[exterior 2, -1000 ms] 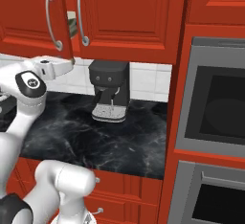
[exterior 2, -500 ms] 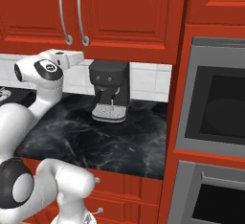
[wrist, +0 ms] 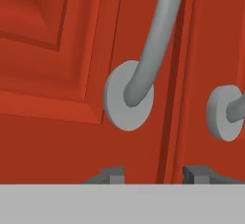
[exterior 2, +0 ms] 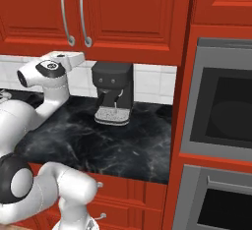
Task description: Open the cabinet. Pick the bowls from the counter and place them in the cabinet. Then close the cabinet.
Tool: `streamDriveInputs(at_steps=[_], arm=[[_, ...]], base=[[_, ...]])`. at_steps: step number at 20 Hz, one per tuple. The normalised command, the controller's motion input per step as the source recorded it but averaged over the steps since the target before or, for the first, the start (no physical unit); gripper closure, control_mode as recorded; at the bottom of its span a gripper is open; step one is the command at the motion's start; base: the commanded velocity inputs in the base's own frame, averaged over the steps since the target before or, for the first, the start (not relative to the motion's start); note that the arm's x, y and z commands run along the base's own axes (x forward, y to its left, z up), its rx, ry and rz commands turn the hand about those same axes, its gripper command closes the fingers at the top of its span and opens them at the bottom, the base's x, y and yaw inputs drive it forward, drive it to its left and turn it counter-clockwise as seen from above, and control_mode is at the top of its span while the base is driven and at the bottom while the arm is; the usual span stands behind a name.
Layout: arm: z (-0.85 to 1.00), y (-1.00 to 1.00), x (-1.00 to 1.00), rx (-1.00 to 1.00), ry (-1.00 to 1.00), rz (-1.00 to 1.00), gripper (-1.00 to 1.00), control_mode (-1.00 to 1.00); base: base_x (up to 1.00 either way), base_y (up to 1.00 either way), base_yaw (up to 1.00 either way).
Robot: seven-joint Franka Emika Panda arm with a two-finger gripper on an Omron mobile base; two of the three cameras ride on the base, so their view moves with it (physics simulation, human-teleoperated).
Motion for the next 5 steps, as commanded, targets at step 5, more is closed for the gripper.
streamDriveInputs(at_steps=[5], arm=[[0.0, -0.69, 1.0, 0.26, 0.0, 0.02, -1.0, -1.0]], base=[[0.0, 0.0, 0.0]])
